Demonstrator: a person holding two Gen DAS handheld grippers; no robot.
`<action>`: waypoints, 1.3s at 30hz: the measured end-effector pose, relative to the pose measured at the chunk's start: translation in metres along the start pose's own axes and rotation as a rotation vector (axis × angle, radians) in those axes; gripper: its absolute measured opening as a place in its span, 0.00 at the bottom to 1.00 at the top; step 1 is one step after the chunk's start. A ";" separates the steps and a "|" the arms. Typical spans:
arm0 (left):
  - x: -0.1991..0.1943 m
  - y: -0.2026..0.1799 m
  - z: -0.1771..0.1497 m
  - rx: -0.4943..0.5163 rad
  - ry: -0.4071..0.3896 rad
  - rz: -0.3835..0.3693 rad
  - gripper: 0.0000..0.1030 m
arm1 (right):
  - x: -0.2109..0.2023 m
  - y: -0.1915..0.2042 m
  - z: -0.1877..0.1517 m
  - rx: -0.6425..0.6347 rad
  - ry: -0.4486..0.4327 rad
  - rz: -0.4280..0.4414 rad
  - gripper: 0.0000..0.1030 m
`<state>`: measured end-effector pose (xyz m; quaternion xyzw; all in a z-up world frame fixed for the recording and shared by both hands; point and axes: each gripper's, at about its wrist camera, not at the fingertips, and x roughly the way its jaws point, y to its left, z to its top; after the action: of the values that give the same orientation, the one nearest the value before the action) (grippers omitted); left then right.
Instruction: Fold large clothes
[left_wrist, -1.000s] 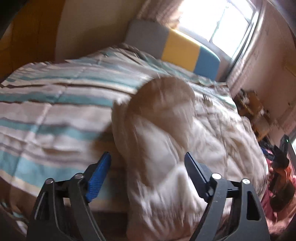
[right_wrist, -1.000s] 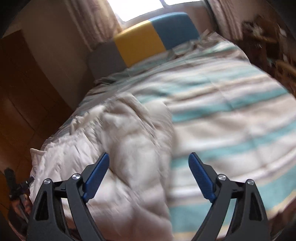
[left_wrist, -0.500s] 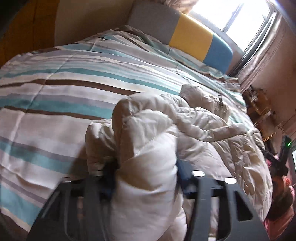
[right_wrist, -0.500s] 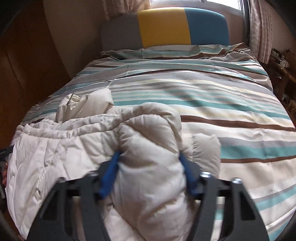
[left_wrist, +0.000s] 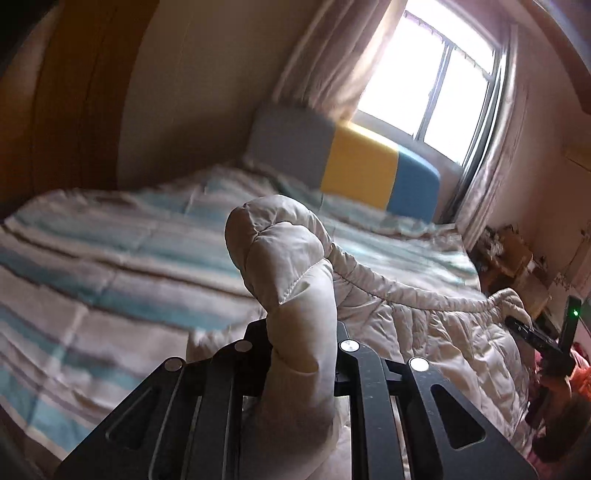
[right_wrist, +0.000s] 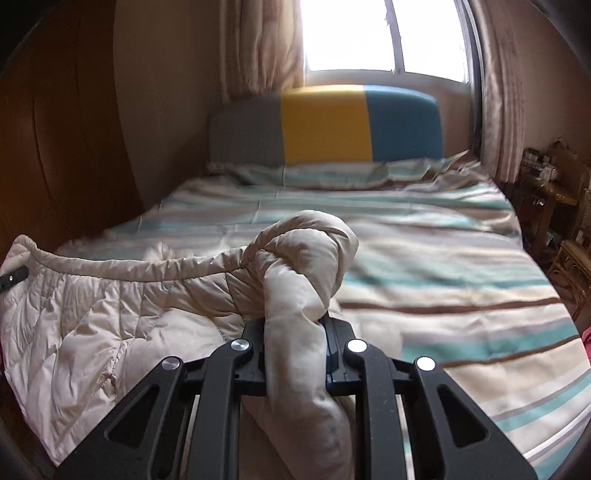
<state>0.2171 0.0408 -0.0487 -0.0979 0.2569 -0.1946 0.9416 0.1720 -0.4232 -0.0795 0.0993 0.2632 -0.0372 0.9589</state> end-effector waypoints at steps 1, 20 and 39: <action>-0.001 -0.002 0.005 0.004 -0.019 0.007 0.14 | 0.000 0.000 0.006 0.010 -0.018 -0.002 0.17; 0.131 -0.010 0.025 0.061 0.073 0.274 0.14 | 0.112 -0.006 0.027 0.016 0.110 -0.119 0.23; 0.193 0.011 -0.019 0.045 0.229 0.322 0.28 | 0.164 -0.013 -0.012 0.016 0.215 -0.180 0.37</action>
<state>0.3641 -0.0315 -0.1538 -0.0118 0.3703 -0.0570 0.9271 0.3054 -0.4363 -0.1754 0.0863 0.3718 -0.1142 0.9172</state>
